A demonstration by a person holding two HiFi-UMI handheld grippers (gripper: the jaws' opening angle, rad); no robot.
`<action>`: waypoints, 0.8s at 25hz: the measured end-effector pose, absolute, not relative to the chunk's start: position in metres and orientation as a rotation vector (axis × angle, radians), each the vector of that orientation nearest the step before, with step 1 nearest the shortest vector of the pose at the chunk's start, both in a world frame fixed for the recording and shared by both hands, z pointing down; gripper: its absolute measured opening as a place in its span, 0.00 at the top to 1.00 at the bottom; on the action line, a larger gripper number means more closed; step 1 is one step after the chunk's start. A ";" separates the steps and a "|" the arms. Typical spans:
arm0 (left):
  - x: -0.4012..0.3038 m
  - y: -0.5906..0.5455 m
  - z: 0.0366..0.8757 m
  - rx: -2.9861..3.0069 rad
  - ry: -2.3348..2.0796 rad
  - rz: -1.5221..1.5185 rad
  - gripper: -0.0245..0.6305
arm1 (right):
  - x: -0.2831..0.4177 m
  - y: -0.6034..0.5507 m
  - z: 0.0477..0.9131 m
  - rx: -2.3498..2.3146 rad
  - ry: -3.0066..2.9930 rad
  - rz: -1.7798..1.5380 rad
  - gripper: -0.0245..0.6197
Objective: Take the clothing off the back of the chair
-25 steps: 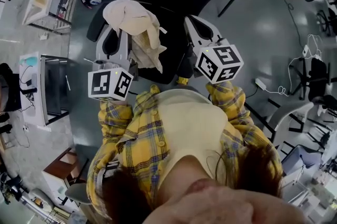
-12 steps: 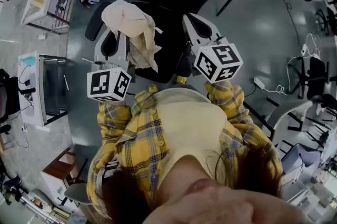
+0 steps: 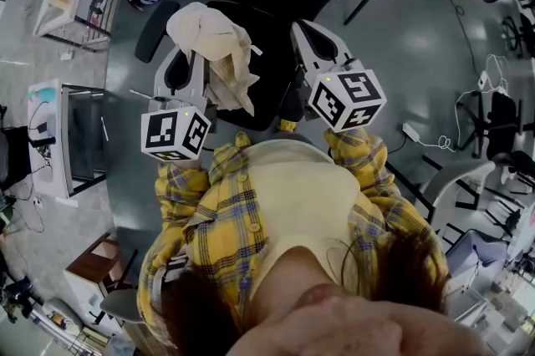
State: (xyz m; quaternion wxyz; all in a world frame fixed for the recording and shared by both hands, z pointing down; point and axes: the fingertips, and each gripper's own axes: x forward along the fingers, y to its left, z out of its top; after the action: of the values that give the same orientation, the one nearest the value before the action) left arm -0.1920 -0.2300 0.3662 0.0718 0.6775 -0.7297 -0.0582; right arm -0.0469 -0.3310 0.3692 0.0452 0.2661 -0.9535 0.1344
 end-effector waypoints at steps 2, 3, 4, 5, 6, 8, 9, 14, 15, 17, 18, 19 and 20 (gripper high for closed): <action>-0.191 -0.230 0.368 2.038 -2.180 -0.173 0.86 | -0.046 -0.330 0.369 0.816 -2.911 0.415 0.94; -0.191 -0.230 0.369 2.040 -2.175 -0.169 0.86 | -0.046 -0.330 0.369 0.819 -2.912 0.415 0.94; -0.190 -0.230 0.369 2.041 -2.171 -0.165 0.86 | -0.045 -0.329 0.368 0.822 -2.914 0.410 0.94; -0.190 -0.230 0.370 2.041 -2.167 -0.161 0.86 | -0.044 -0.329 0.366 0.826 -2.915 0.402 0.94; -0.189 -0.230 0.371 2.041 -2.165 -0.157 0.86 | -0.043 -0.330 0.366 0.829 -2.916 0.396 0.94; -0.188 -0.232 0.372 2.043 -2.160 -0.148 0.86 | -0.041 -0.331 0.366 0.836 -2.915 0.393 0.94; -0.187 -0.233 0.373 2.044 -2.157 -0.143 0.86 | -0.040 -0.333 0.366 0.840 -2.914 0.395 0.94; -0.185 -0.233 0.374 2.051 -2.150 -0.132 0.86 | -0.037 -0.333 0.365 0.851 -2.914 0.400 0.94; -0.185 -0.233 0.374 2.054 -2.148 -0.132 0.86 | -0.037 -0.333 0.364 0.853 -2.915 0.400 0.94; -0.186 -0.232 0.373 2.055 -2.146 -0.135 0.86 | -0.036 -0.334 0.363 0.858 -2.917 0.399 0.94; -0.186 -0.232 0.373 2.055 -2.147 -0.135 0.86 | -0.036 -0.334 0.362 0.860 -2.918 0.398 0.94; -0.186 -0.232 0.373 2.055 -2.148 -0.135 0.86 | -0.036 -0.335 0.362 0.862 -2.919 0.397 0.94; -0.186 -0.232 0.373 2.055 -2.149 -0.133 0.86 | -0.035 -0.336 0.361 0.861 -2.920 0.397 0.94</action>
State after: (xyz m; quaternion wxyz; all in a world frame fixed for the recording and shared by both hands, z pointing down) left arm -0.1858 -0.2317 0.3733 0.0825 0.6879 -0.7197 -0.0445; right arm -0.0353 -0.3362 0.3615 0.0357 0.2802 -0.9505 0.1292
